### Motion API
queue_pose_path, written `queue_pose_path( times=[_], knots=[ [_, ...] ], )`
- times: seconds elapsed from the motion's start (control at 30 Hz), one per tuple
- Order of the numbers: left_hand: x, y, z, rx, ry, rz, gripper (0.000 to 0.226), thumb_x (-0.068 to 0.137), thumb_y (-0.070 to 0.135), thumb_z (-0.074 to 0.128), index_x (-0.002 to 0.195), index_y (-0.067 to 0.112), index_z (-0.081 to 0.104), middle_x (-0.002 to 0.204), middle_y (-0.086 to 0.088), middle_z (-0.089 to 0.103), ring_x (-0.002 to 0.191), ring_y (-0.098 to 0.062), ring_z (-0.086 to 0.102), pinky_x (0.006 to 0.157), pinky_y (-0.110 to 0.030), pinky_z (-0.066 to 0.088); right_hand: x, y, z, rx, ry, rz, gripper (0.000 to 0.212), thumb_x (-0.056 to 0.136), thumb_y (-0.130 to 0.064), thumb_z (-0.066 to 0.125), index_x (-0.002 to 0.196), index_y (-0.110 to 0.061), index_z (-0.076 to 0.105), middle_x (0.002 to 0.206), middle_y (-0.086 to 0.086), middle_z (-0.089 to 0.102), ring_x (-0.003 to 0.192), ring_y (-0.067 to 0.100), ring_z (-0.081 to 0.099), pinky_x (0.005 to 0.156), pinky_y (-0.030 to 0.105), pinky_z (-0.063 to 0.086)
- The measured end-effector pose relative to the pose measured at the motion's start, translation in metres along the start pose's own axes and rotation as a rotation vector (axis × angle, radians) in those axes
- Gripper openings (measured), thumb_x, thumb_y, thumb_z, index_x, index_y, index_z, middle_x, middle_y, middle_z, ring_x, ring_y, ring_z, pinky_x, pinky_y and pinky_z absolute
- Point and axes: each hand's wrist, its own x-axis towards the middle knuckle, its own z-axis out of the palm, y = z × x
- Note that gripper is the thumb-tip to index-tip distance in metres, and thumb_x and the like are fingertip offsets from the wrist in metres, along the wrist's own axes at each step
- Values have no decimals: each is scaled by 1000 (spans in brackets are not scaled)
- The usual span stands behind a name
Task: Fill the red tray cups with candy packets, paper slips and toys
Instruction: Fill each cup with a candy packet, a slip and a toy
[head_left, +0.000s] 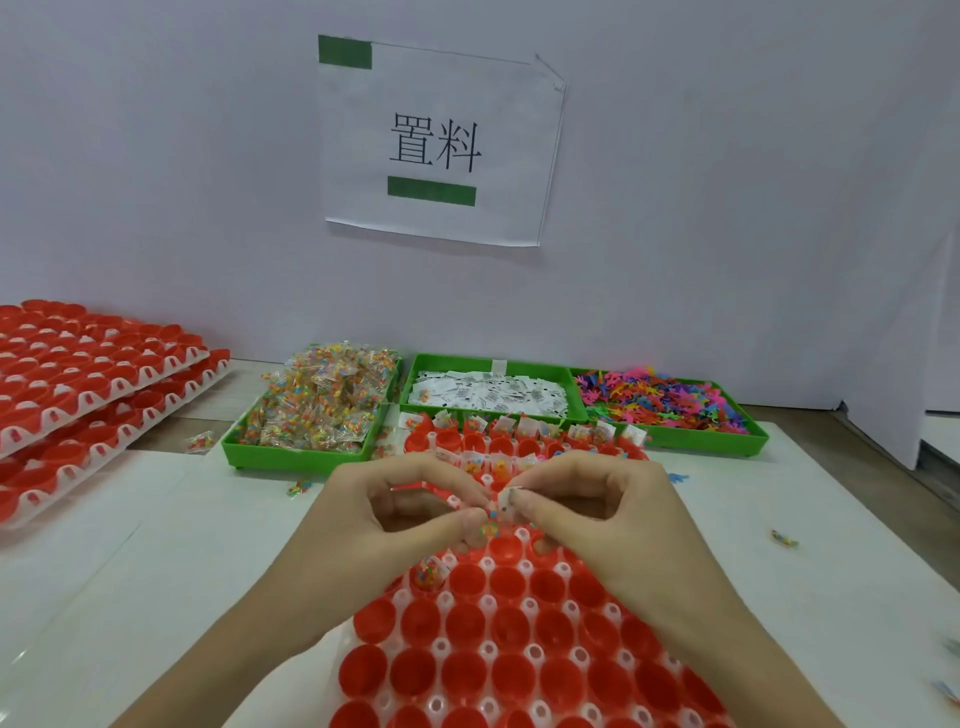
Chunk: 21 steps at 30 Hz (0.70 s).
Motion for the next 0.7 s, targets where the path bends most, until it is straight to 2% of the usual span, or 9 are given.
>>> queue_pose_path(
  times=[0.1,0.2,0.23,0.3,0.4,0.57,0.7],
  knots=[
    [-3,0,7,25,2,-10,17,82,22,85,99,19,80,86,-12,79,82,-31,77,81,-44,61,-7,2,4,-60,-14,-36,6,87,-21,80,86,-26,81,82,-4,78,73,13,74,66,24,59],
    [-5,-1,12,56,43,18,13,82,23,84,94,22,80,78,-10,78,76,-26,76,72,-35,61,-12,4,5,-69,-37,-34,13,90,-18,76,90,-30,81,83,-6,78,74,15,74,65,24,59],
    [-5,-2,13,70,54,32,12,81,23,84,93,23,80,78,-10,78,75,-24,76,70,-30,61,-13,6,5,-74,-41,-31,17,92,-16,74,91,-32,81,84,-6,78,75,15,75,66,24,59],
    [-4,-3,14,83,84,61,16,81,19,85,95,21,78,82,-10,78,75,-25,76,72,-31,61,-14,7,5,-68,-51,-17,23,94,-11,71,93,-32,81,84,-5,78,77,15,74,68,24,59],
    [-4,-4,14,85,100,91,28,79,15,85,104,24,76,89,-9,78,79,-25,76,75,-32,62,-15,7,5,-39,-65,13,24,93,-8,70,92,-30,80,84,-2,77,79,15,74,70,24,58],
    [-3,-6,13,141,72,75,12,80,23,84,91,27,82,88,-4,79,82,-18,77,75,-26,61,-17,5,5,-2,-55,35,18,94,-6,69,93,-22,78,86,0,78,80,15,75,68,23,58],
    [-4,-5,12,81,67,-9,10,79,22,83,88,22,80,83,-9,78,77,-22,76,76,-37,62,-6,2,-12,-70,8,28,19,98,-5,63,96,-18,77,86,1,78,76,15,75,66,22,58]
  ],
)
